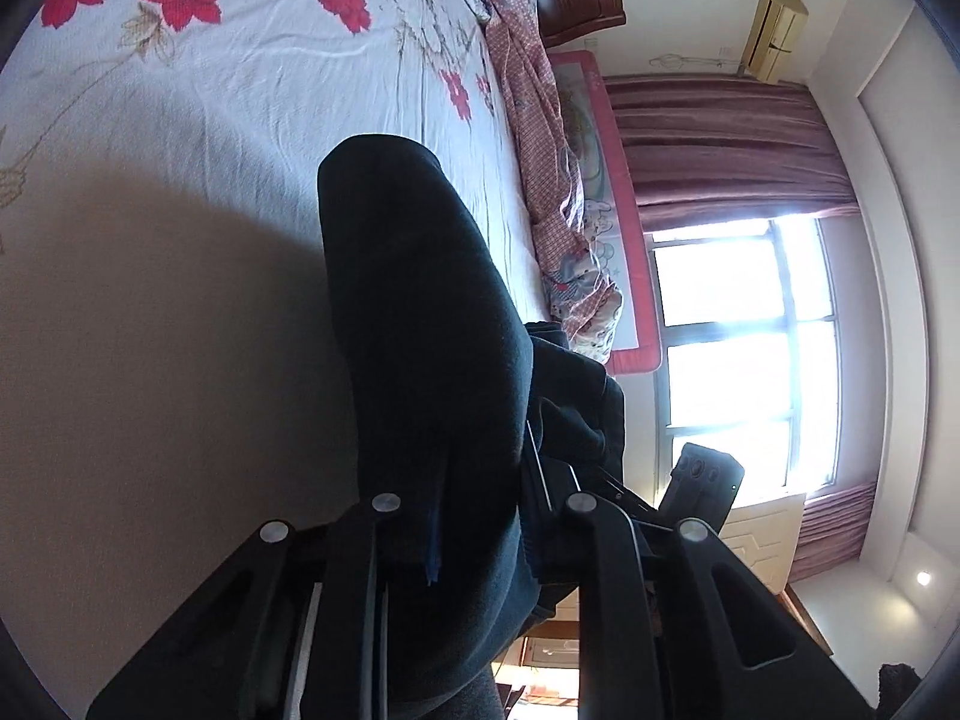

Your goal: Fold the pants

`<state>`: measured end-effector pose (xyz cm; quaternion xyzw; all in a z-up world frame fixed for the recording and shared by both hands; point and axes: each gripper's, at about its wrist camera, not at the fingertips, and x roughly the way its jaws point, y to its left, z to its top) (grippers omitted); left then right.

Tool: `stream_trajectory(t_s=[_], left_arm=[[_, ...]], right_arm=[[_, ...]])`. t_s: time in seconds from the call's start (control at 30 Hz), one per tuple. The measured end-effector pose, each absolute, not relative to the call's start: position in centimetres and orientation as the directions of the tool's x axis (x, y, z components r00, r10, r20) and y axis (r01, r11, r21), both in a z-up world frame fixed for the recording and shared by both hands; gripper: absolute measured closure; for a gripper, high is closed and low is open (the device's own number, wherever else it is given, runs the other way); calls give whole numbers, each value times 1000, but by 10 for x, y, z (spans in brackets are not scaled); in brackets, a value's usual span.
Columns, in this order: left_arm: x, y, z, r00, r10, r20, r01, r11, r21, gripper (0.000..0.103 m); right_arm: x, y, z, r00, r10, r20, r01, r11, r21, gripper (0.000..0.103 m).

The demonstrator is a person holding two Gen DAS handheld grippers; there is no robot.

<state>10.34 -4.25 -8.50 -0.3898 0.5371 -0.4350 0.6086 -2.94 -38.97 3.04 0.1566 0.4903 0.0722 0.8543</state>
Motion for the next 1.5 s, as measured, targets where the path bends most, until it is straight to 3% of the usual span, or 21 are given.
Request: stream_trajectory(t_s=[0.2,0.43,0.67,0.77,0.8,0.83,0.87,0.9,0.93,1.0,1.07,1.13,1.2,1.3,1.4,1.5], left_arm=[[141,-21,-43,144,-955,-258,174,281,-944,85],[219,17,-10,234,-902,-362,256,417,-872,85],[262,45,-66,264,-825,-499,193,552,-811,85],[266,57,-103,271,-830,-488,117,531,-839,84],[266,60,-108,270,-827,-492,115,535,-837,81],[265,62,-111,267,-830,-489,112,531,-840,79],[264,64,-113,265,-826,-497,103,537,-838,70],[260,68,-113,256,-800,-542,77,576,-814,42],[256,71,-111,258,-744,-616,69,651,-756,31],[246,82,-99,303,-679,-669,80,717,-692,21],[236,90,-83,348,-542,-764,51,825,-562,10],[218,90,-62,380,-363,-851,55,927,-371,8],[197,88,-43,419,-279,-864,78,959,-272,6],[173,87,-25,450,-306,-839,80,950,-303,5],[158,79,-11,474,-333,-815,96,940,-328,5],[139,70,-3,463,-386,-798,129,920,-370,5]], right_arm=[[28,-378,67,568,304,-765,-45,939,340,74],[122,-353,41,577,368,-729,-71,912,404,74],[194,-345,-48,504,388,-772,40,882,469,74],[193,-370,-78,523,489,-698,138,760,635,59],[190,-371,-80,525,463,-714,152,775,614,38],[186,-371,-82,525,433,-732,157,797,583,31],[182,-374,-84,533,449,-717,156,781,605,31],[179,-376,-84,533,461,-710,162,768,620,31],[176,-378,-81,527,459,-715,170,768,618,30],[168,-383,-76,518,475,-711,182,752,634,29],[161,-383,-70,475,401,-783,222,807,547,27],[153,-368,-51,447,277,-851,198,897,396,27],[146,-360,-29,499,204,-842,188,923,335,27],[143,-353,9,662,147,-735,119,948,296,27],[146,-356,19,646,101,-757,165,949,267,27],[127,-338,19,647,124,-752,99,965,244,27]])
